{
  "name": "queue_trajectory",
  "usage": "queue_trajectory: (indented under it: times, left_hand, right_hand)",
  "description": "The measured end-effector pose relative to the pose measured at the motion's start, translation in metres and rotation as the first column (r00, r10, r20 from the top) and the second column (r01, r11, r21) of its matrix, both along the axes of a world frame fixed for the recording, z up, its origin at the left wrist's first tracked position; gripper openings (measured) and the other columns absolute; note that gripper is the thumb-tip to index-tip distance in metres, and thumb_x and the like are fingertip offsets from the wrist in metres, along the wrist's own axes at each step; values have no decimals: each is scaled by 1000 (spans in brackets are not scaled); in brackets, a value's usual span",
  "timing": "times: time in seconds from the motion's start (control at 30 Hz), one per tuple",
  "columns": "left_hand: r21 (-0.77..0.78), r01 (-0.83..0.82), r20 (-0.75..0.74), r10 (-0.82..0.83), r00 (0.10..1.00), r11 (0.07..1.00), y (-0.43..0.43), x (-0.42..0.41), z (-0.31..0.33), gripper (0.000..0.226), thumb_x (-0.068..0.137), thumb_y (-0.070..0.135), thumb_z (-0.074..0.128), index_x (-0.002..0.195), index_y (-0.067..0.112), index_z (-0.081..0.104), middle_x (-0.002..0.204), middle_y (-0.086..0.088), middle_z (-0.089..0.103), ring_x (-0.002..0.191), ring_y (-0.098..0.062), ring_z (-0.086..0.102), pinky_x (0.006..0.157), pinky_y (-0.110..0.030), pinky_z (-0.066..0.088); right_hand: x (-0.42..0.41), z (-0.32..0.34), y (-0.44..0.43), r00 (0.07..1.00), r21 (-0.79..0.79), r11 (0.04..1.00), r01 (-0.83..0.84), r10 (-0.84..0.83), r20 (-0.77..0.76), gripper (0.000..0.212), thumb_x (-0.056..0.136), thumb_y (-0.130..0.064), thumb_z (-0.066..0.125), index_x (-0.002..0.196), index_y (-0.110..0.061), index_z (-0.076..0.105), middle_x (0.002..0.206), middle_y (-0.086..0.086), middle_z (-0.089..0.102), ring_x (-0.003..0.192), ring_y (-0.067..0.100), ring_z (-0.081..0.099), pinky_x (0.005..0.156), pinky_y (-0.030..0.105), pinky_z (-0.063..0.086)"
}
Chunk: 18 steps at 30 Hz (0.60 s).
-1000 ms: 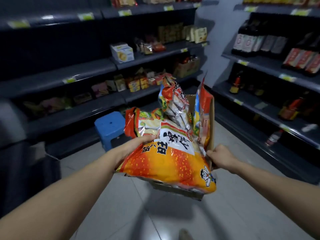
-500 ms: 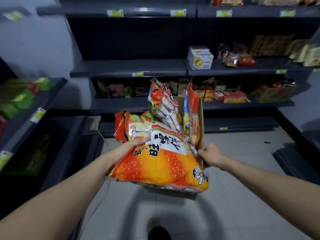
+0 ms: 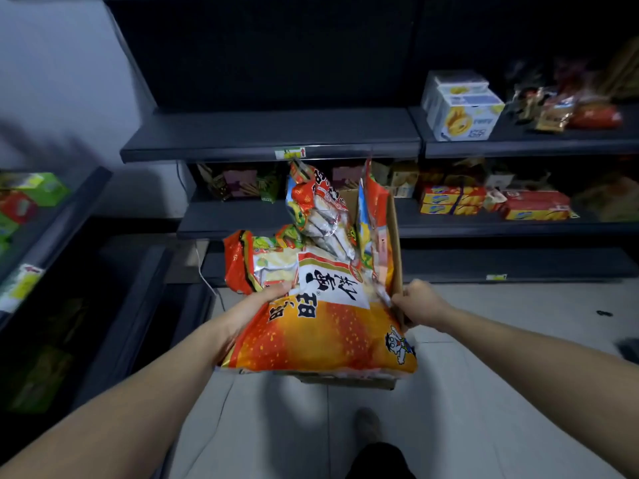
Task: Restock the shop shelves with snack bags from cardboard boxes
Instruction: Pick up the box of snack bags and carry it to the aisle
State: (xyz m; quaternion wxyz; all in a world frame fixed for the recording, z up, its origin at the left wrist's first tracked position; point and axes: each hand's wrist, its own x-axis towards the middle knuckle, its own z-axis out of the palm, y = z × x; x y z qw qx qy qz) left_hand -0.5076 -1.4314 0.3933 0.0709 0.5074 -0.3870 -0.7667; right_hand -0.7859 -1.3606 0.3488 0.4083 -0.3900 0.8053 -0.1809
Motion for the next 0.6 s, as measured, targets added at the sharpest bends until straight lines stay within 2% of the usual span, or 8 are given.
queue_trajectory:
  times: [0.07, 0.23, 0.37, 0.47, 0.57, 0.6]
  left_hand:
    - [8, -15, 10, 15, 1000, 1000, -25, -12, -17, 56, 76, 49, 60, 122, 17, 60, 111, -13, 71, 101, -34, 68, 91, -45, 51]
    - [-6, -47, 37, 47, 998, 999, -84, -42, -68, 65, 73, 55, 66, 127, 20, 57, 117, -13, 69, 109, -37, 64, 104, -55, 42]
    - [-8, -98, 59, 98, 993, 995, -115, -63, -105, 65, 71, 55, 69, 125, 21, 58, 113, -14, 71, 108, -38, 64, 104, -57, 41]
    - [9, -81, 83, 80, 993, 997, -131, -72, -129, 77, 63, 60, 73, 128, 24, 54, 115, -11, 70, 107, -37, 65, 102, -57, 43]
    - [18, -94, 105, 91, 990, 995, -138, -78, -144, 71, 68, 57, 71, 128, 24, 54, 112, -11, 71, 104, -35, 67, 99, -55, 46]
    - [24, -83, 110, 80, 991, 996, -140, -80, -147, 72, 67, 57, 72, 128, 24, 54, 113, -11, 71, 104, -35, 68, 98, -54, 47]
  right_hand:
    - [-15, -15, -30, 999, 5, 999, -43, 43, -27, 29, 86, -6, 48, 57, -4, 50, 55, 13, 57, 45, 24, 56, 49, 29, 51]
    - [-52, -61, -97, 989, 22, 990, -143, 143, -37, 40, 90, -9, 47, 50, -9, 43, 47, 6, 53, 29, 5, 50, 36, 15, 38]
    - [-76, -99, -140, 985, 30, 986, -167, 168, -41, 37, 88, -12, 49, 53, -9, 39, 53, 11, 48, 45, 19, 47, 45, 25, 36]
    - [-86, -126, -156, 986, 59, 985, -164, 166, -30, 40, 89, -11, 48, 51, -10, 36, 49, 8, 46, 36, 8, 45, 44, 23, 35]
    - [-88, -147, -162, 994, 105, 988, -112, 113, 1, 40, 90, -12, 49, 51, -8, 40, 49, 7, 49, 43, 13, 50, 48, 24, 40]
    - [-89, -152, -163, 996, 127, 988, -88, 87, 14, 42, 91, -10, 49, 50, -7, 40, 43, 3, 48, 40, 11, 50, 45, 20, 40]
